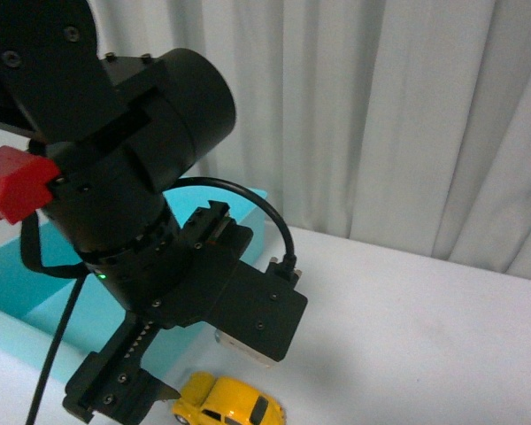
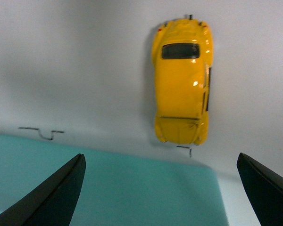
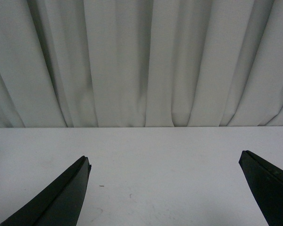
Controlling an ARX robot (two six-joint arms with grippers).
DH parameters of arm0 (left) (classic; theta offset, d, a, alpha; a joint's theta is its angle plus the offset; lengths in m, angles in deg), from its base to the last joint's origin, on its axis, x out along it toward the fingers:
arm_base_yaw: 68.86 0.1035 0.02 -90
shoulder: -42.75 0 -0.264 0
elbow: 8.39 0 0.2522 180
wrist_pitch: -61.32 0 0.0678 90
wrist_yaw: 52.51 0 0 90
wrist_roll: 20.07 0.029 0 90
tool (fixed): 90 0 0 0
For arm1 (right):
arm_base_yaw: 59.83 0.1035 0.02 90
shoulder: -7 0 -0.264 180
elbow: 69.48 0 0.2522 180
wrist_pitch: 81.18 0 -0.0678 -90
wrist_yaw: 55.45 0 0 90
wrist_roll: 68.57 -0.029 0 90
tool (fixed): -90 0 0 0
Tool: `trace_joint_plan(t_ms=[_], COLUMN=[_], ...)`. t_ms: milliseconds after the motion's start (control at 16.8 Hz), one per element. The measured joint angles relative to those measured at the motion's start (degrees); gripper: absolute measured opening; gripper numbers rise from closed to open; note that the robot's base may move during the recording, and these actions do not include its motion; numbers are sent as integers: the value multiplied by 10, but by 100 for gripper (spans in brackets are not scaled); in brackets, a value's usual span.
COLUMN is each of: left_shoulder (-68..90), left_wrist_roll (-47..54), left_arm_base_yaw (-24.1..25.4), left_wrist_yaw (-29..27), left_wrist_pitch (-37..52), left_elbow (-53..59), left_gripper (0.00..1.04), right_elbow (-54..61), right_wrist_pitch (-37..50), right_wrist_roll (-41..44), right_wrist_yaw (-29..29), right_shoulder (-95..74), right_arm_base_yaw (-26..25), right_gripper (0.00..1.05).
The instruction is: Wind up and store yellow beetle toy
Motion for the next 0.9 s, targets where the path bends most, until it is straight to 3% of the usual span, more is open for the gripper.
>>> trace_joint_plan(t_ms=[836, 896], left_shoulder=[153, 162], left_wrist_roll=[-63, -71], left_arm_base_yaw=[-28, -29], left_wrist_yaw=[-5, -5], left_wrist_pitch=[91, 105], left_elbow=[5, 5], left_gripper=[98, 86], right_elbow=[0, 0], right_wrist_pitch=[0, 0], right_wrist_roll=[0, 0], right_wrist_yaw=[0, 0], right_shoulder=[0, 0], right_arm_base_yaw=[0, 0], right_gripper=[98, 98])
